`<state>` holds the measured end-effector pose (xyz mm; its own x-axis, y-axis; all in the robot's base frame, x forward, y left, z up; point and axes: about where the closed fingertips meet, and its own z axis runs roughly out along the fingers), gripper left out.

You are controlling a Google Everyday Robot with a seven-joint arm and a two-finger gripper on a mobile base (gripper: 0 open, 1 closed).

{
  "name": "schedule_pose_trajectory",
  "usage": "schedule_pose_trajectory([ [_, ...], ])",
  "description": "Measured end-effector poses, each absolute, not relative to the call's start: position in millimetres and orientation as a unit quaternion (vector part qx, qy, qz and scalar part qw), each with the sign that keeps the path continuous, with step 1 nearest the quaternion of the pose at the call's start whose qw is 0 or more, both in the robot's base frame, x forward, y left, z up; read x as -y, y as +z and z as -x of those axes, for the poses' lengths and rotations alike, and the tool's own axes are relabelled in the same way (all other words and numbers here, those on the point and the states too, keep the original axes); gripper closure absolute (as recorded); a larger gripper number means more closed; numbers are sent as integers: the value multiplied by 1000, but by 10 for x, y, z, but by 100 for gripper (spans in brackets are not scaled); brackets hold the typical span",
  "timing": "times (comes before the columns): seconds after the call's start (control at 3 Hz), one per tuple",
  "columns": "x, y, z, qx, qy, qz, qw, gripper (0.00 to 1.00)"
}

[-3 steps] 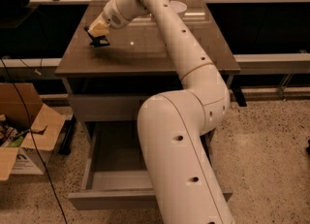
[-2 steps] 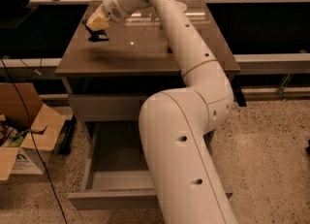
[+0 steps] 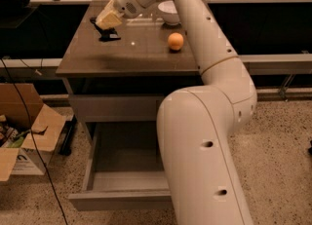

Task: Place rxbar blueberry into middle drawer

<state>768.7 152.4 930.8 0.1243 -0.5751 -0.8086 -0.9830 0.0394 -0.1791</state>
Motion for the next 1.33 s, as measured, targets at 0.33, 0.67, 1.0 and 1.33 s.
schedule_pose_trajectory([
  [0.33,-1190,9347,-7368,-593,269,667,363,100],
  [0.67,-817,9322,-7096,-597,263,678,338,100],
  [1.0,-491,9223,-6839,-613,255,676,321,100],
  [1.33,-224,9003,-6554,-637,261,657,307,100],
])
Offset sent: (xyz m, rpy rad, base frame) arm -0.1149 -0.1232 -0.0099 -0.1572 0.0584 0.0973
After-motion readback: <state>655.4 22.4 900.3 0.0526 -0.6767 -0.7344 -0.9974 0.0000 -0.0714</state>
